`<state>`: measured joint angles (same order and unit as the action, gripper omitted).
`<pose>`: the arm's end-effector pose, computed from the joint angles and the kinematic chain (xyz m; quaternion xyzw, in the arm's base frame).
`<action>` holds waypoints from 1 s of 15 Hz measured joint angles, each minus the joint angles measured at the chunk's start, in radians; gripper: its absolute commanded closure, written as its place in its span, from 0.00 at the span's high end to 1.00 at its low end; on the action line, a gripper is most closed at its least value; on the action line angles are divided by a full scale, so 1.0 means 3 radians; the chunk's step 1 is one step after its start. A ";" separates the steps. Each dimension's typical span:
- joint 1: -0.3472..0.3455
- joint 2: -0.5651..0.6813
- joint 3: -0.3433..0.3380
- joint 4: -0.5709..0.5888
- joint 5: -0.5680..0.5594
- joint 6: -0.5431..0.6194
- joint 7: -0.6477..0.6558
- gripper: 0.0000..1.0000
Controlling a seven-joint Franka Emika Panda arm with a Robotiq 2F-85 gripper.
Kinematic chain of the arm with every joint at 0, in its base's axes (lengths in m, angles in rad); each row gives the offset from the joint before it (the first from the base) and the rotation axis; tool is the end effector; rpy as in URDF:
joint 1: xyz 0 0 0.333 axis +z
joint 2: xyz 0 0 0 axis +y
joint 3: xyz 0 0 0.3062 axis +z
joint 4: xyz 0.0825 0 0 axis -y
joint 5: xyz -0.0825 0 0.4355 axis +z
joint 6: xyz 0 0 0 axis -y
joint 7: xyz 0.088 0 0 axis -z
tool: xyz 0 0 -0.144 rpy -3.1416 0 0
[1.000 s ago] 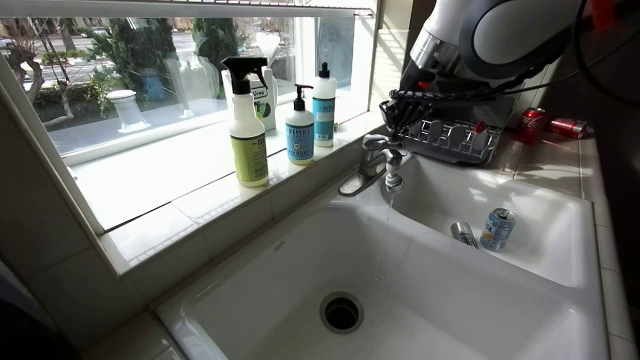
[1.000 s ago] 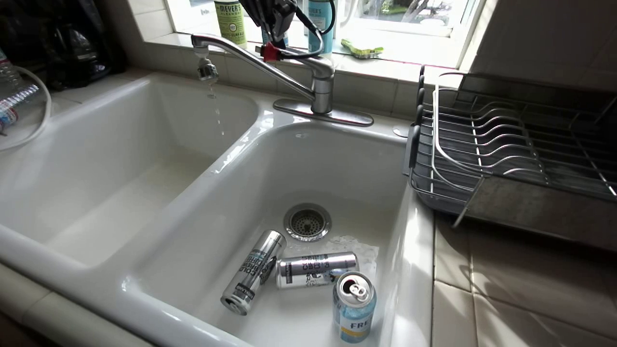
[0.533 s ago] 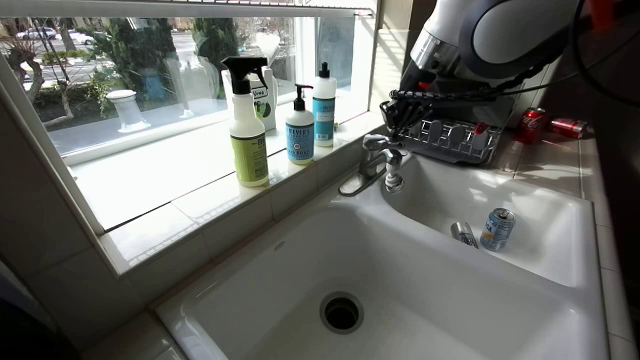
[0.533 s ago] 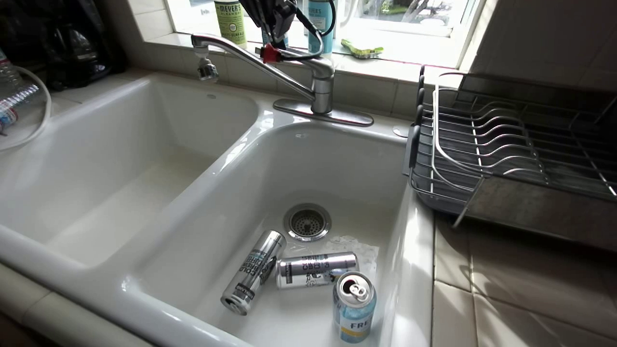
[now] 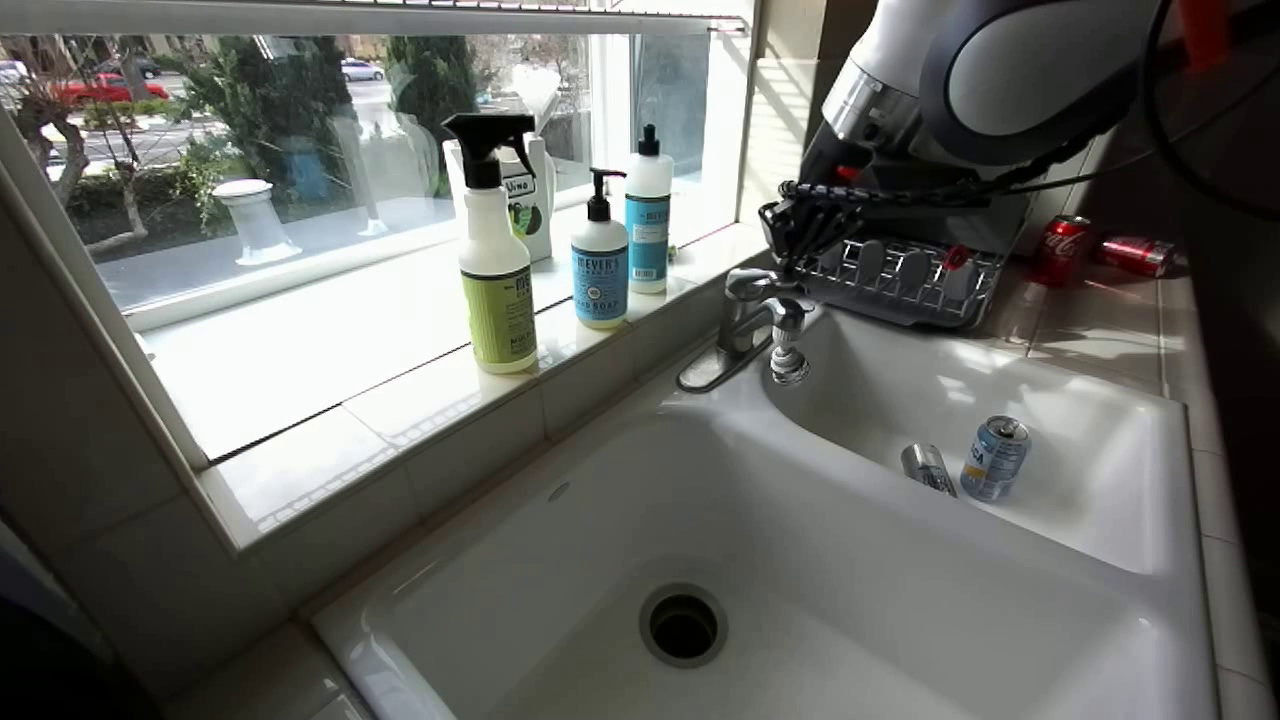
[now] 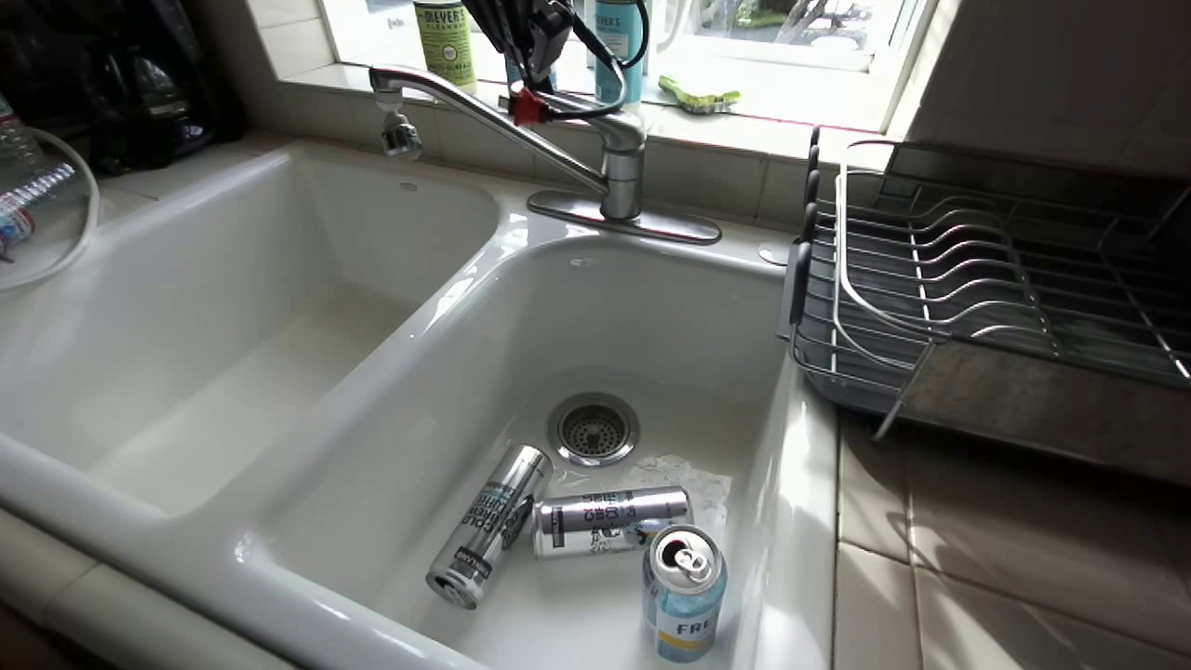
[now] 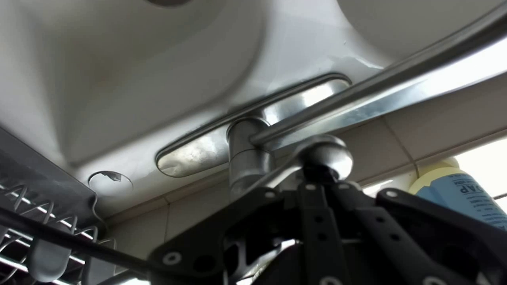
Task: Close the tap
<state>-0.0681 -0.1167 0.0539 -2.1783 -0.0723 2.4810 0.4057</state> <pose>0.6082 -0.0097 0.4185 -0.9609 0.1804 -0.2099 0.0103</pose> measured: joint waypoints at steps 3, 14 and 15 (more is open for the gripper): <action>0.0000 -0.0018 0.0000 -0.0069 -0.0054 0.0133 0.0001 0.00; -0.0004 -0.0314 0.0009 -0.0180 -0.0292 0.0319 0.0046 0.40; -0.0003 -0.0362 0.0017 -0.0186 -0.0292 0.0317 0.0046 0.47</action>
<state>-0.0692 -0.2253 0.0590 -2.2340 -0.1599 2.5762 0.4194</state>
